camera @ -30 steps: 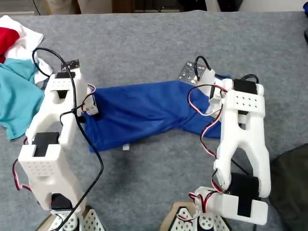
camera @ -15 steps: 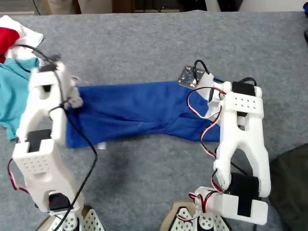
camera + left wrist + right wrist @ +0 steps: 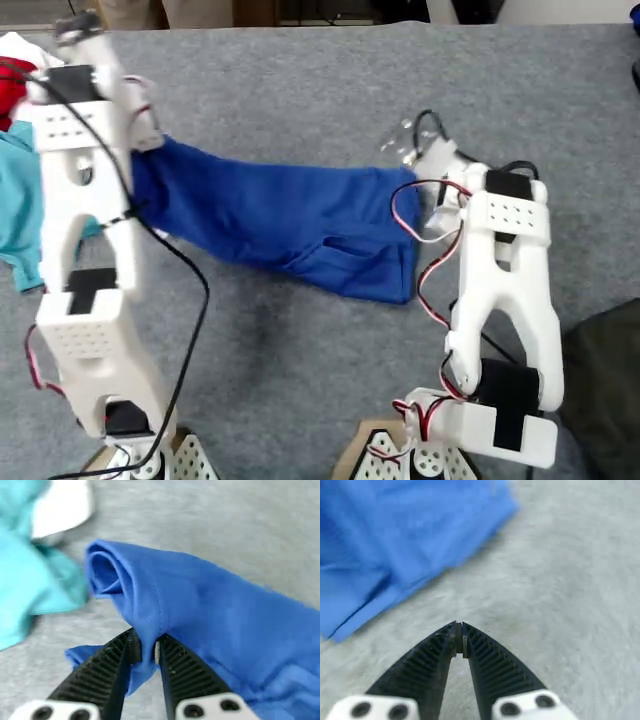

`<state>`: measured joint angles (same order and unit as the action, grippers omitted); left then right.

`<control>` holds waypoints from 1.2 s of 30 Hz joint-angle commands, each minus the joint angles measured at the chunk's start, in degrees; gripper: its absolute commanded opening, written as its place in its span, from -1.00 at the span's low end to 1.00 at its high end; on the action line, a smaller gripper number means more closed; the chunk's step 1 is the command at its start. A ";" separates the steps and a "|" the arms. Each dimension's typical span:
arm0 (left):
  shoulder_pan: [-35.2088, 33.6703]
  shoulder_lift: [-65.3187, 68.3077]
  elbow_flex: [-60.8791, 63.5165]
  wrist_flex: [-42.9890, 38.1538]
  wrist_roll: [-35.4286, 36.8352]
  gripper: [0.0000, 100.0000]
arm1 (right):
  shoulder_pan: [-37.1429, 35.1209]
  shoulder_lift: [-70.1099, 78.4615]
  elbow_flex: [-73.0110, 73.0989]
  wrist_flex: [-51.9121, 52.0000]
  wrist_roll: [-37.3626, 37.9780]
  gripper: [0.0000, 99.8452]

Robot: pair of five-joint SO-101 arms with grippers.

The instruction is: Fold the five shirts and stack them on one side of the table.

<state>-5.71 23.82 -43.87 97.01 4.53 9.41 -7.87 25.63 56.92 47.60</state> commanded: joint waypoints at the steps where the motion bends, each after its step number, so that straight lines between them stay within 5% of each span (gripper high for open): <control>1: 8.35 -0.84 -3.08 0.44 0.35 -0.96 | 3.56 -3.21 -0.13 -6.33 -8.62 -0.99; 8: 24.35 -0.75 -3.08 -1.23 0.62 -0.96 | 14.73 -3.21 -0.31 -16.79 -20.40 -0.99; 15: 31.91 -0.75 1.32 -10.11 12.40 -0.96 | 22.46 -3.03 0.13 -24.79 -33.85 -0.99; 24: 41.85 -0.31 5.63 -15.91 13.01 -0.96 | 24.31 -3.03 0.13 -26.02 -34.99 -0.99; 36: 45.98 14.02 -9.76 -13.98 17.05 -0.96 | 27.56 2.33 -2.59 -28.92 -37.01 -0.98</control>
<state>39.82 37.19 -46.95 82.07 20.88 35.25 -5.76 25.89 29.05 12.00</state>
